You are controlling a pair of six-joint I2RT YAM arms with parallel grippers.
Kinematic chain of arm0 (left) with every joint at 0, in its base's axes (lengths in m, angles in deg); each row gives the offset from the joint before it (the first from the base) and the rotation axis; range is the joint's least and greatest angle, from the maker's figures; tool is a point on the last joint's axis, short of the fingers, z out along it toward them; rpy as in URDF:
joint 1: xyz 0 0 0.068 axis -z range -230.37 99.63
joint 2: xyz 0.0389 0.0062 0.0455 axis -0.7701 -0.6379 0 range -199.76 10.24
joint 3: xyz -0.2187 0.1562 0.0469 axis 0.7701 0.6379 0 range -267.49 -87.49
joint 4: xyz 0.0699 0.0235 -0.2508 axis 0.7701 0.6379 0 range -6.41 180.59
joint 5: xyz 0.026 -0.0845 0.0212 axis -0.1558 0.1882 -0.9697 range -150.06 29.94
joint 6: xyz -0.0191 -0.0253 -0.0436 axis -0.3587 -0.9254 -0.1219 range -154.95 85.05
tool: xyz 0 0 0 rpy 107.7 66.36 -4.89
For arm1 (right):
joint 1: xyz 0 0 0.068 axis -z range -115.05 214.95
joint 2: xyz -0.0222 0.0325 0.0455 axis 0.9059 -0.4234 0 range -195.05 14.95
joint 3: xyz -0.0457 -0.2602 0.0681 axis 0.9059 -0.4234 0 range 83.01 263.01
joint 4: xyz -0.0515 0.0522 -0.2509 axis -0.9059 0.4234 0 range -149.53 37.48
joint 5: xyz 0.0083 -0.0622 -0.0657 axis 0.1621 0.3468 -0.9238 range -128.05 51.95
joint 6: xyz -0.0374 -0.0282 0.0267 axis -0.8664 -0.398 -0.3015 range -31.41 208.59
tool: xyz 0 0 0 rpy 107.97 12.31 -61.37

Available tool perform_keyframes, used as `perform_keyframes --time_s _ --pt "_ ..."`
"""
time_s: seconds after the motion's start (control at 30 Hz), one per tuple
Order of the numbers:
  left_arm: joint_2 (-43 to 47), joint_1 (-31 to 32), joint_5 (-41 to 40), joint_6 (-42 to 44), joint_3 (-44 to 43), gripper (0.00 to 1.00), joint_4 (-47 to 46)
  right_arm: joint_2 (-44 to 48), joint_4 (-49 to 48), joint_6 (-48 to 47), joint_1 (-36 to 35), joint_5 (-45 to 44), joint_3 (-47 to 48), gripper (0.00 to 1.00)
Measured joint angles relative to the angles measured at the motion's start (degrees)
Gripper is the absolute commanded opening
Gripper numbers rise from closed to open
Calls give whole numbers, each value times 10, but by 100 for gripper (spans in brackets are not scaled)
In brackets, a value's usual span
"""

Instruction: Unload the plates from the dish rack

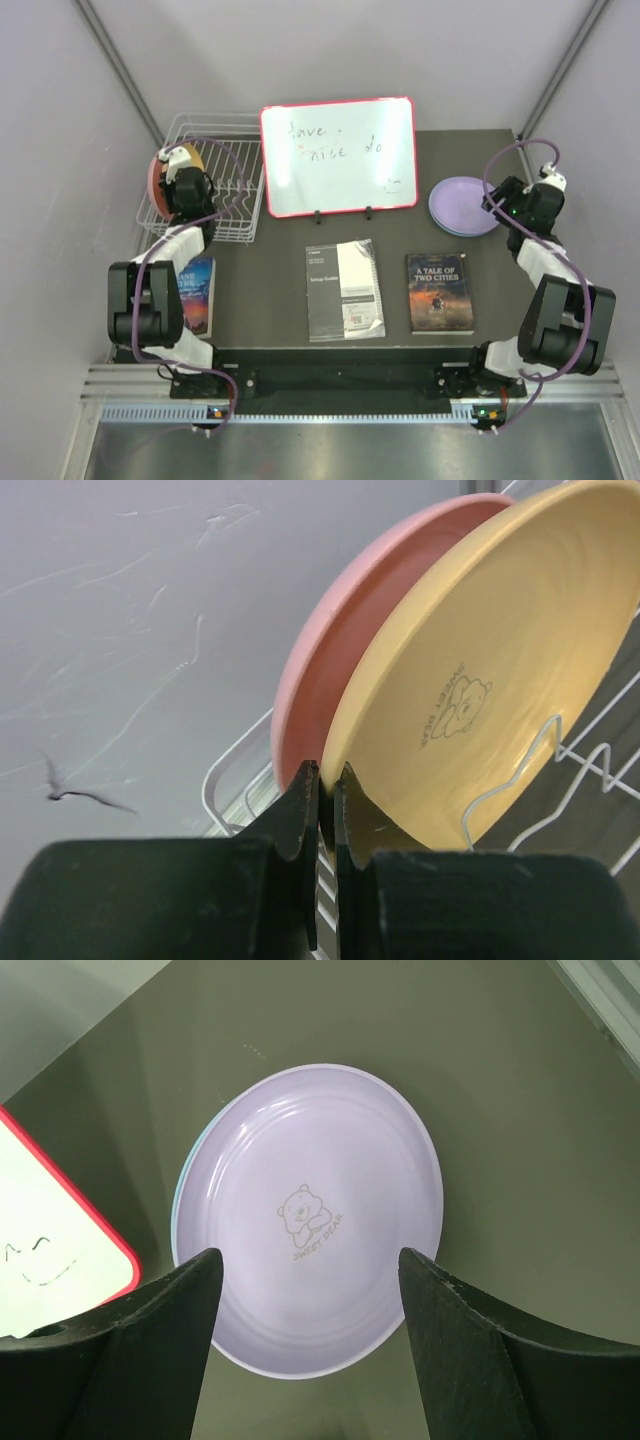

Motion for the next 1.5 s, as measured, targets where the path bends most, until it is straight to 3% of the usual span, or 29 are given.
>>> perform_keyframes --time_s 0.37,0.77,0.97,1.17,1.33,1.5 --pt "54 7 -58 66 35 0 6 30 16 -18 -19 -30 0 72" --pt "45 18 -66 57 40 0 6 43 25 -25 -20 -39 0 72" --pt "-39 47 -124 73 -5 0 -52 36 20 -24 -20 -32 0 72" --pt "-166 106 -210 211 -64 0 -224 22 15 -22 -23 -26 0 73" --pt "-170 128 -234 258 -67 0 -269 17 12 -22 -23 -23 0 73" --pt "-129 127 -237 253 -67 0 -248 9 12 -18 -24 -22 0 73"
